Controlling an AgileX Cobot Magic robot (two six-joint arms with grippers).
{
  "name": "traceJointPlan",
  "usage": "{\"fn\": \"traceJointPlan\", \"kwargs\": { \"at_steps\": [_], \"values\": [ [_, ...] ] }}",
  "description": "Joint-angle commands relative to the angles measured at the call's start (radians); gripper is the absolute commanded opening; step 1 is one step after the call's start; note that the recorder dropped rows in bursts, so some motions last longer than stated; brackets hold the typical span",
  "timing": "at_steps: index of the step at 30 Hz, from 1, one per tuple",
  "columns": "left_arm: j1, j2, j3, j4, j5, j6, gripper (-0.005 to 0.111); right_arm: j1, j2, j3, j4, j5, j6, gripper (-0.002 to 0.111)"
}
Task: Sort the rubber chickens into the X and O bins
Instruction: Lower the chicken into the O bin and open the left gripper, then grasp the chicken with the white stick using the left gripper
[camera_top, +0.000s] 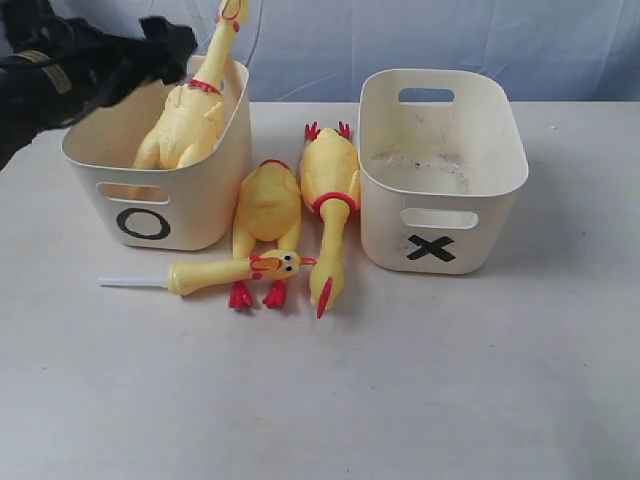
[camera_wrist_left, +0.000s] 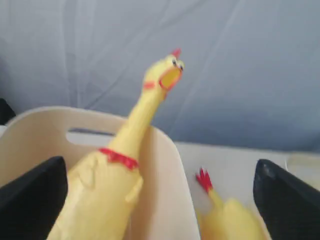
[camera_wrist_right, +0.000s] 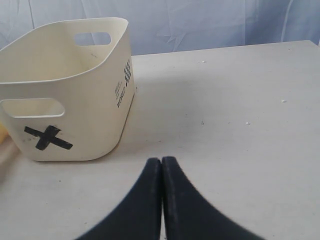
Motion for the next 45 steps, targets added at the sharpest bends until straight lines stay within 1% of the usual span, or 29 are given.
{"fn": "traceJointPlan", "kwargs": {
  "at_steps": [1, 2, 4, 6, 7, 8, 12, 13, 18, 19, 20, 21, 22, 23, 24, 25, 26, 27, 28, 30, 37, 39, 43, 45],
  "values": [
    [-0.126, -0.007, -0.002, 0.777, 0.161, -0.320, 0.094, 0.003, -0.003, 0.002, -0.001, -0.013, 0.000, 0.000],
    [-0.160, -0.007, 0.003, 0.972, 0.145, -0.401, 0.094, 0.003, -0.003, 0.002, -0.001, -0.013, 0.000, 0.000],
    [-0.241, -0.007, 0.007, 1.353, 0.020, -0.576, 0.094, 0.003, -0.003, 0.002, -0.001, -0.013, 0.000, 0.000],
    [-0.287, -0.005, 0.009, 1.448, 0.038, -0.638, 0.092, 0.003, -0.003, 0.002, -0.001, -0.013, 0.000, 0.000],
    [-0.306, -0.001, 0.014, 1.449, 0.065, -0.661, 0.091, 0.003, -0.003, 0.002, -0.001, -0.013, 0.000, 0.000],
    [-0.323, 0.012, 0.028, 1.449, 0.112, -0.632, 0.088, 0.003, -0.003, 0.002, -0.001, -0.013, 0.000, 0.000],
    [-0.323, 0.050, 0.072, 1.449, 0.168, -0.564, 0.083, 0.003, -0.003, 0.002, 0.001, -0.011, 0.000, 0.000],
    [-0.323, 0.073, 0.099, 1.449, 0.230, -0.545, 0.081, 0.003, -0.003, 0.002, 0.001, -0.011, 0.000, 0.000],
    [-0.323, 0.124, 0.126, 1.449, 0.331, -0.497, 0.080, 0.003, -0.003, 0.002, 0.001, -0.011, 0.000, 0.000],
    [-0.323, 0.135, 0.126, 1.449, 0.332, -0.486, 0.076, 0.003, -0.003, 0.002, 0.001, -0.011, 0.000, 0.000],
    [-0.323, 0.142, 0.126, 1.449, 0.332, -0.483, 0.072, 0.003, -0.003, 0.002, 0.001, -0.011, 0.000, 0.000],
    [-0.323, 0.152, 0.126, 1.449, 0.324, -0.472, 0.059, 0.003, -0.003, 0.002, 0.001, -0.011, 0.000, 0.000],
    [-0.323, 0.160, 0.126, 1.449, 0.305, -0.465, 0.051, 0.003, -0.003, 0.002, 0.001, -0.011, 0.000, 0.000],
    [-0.323, 0.168, 0.126, 1.449, 0.281, -0.465, 0.039, 0.003, -0.003, 0.002, 0.001, -0.011, 0.000, 0.000],
    [-0.323, 0.173, 0.126, 1.449, 0.273, -0.465, 0.031, 0.003, -0.003, 0.002, 0.001, -0.011, 0.000, 0.000],
    [-0.323, 0.174, 0.126, 1.449, 0.268, -0.465, 0.017, 0.003, -0.003, 0.002, 0.001, -0.011, 0.000, 0.000],
    [-0.323, 0.174, 0.126, 1.449, 0.246, -0.465, 0.007, 0.003, -0.003, 0.002, 0.001, -0.011, 0.000, 0.000],
    [-0.323, 0.174, 0.126, 1.449, 0.226, -0.465, 0.001, 0.003, -0.003, 0.002, 0.001, -0.011, 0.000, 0.000],
    [-0.323, 0.174, 0.126, 1.449, 0.191, -0.463, 0.000, 0.003, -0.003, 0.002, 0.001, -0.011, 0.000, 0.000],
    [-0.323, 0.172, 0.126, 1.449, 0.175, -0.469, 0.000, 0.003, -0.003, 0.002, 0.001, -0.011, 0.000, 0.000],
    [-0.323, 0.103, 0.135, 1.449, 0.221, -0.535, 0.000, 0.003, -0.003, 0.002, 0.001, -0.011, 0.000, 0.000],
    [-0.323, 0.066, 0.135, 1.449, 0.213, -0.579, 0.000, 0.003, -0.003, 0.002, 0.001, -0.011, 0.000, 0.000],
    [-0.323, -0.028, 0.135, 1.449, 0.193, -0.610, 0.000, 0.003, -0.003, 0.002, 0.001, -0.011, 0.000, 0.000],
    [-0.323, -0.085, 0.135, 1.449, 0.165, -0.640, 0.000, 0.003, -0.003, 0.002, 0.001, -0.011, 0.000, 0.000]
  ]
}}
